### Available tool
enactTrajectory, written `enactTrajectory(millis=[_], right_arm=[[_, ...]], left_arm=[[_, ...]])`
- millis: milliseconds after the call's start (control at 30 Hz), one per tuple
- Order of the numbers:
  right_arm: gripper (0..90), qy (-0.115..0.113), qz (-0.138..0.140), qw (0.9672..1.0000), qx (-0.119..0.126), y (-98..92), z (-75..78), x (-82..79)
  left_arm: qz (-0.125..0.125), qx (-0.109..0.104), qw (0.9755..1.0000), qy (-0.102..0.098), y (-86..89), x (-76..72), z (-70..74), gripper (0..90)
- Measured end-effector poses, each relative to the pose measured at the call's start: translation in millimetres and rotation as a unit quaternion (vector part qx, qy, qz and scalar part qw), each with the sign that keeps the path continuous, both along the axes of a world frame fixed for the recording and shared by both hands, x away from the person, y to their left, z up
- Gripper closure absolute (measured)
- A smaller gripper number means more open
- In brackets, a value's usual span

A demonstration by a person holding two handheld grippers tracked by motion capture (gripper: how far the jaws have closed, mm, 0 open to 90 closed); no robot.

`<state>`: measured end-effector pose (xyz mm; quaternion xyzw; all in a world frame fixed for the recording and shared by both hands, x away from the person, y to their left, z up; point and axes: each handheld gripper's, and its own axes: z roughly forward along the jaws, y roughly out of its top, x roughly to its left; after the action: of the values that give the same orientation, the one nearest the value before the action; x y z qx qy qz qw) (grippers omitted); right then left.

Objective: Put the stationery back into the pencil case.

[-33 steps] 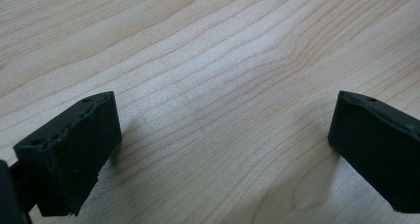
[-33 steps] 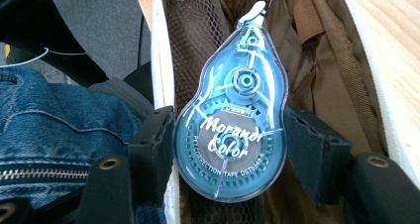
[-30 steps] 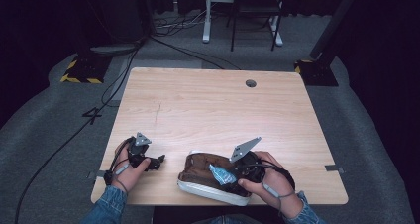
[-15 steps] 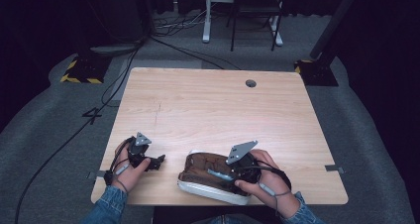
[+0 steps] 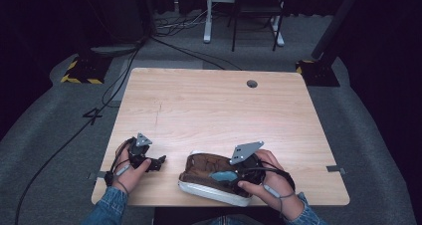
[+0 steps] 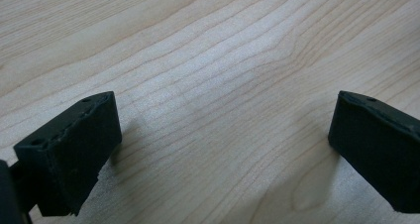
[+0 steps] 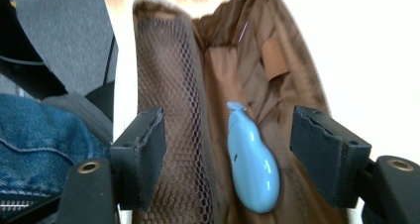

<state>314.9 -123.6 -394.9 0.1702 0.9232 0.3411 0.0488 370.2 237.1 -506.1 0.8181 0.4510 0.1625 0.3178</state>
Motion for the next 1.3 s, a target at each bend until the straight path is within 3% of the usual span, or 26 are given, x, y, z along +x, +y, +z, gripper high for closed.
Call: enactTrajectory(millis=[300,533,800,1300], right_arm=[[29.0,-0.037,-0.019,0.9985,0.036,-18.5,21.8,-3.8],[25.5,-0.067,-0.068,0.9941,0.050,-43.7,30.4,4.7],[24.8,-0.082,-0.108,0.9891,0.057,-66.0,32.7,13.7],[23.4,-0.096,-0.186,0.9756,0.066,-113.2,20.1,37.8]], left_arm=[[0.000,-0.002,1.0000,0.000,-0.4,0.4,-0.2,0.2],[0.001,-0.001,1.0000,0.001,-0.3,-0.6,-0.1,0.2],[0.001,-0.001,1.0000,0.001,-0.4,-0.8,-0.1,0.2],[-0.002,-0.001,1.0000,0.000,-0.2,0.8,-0.1,0.1]])
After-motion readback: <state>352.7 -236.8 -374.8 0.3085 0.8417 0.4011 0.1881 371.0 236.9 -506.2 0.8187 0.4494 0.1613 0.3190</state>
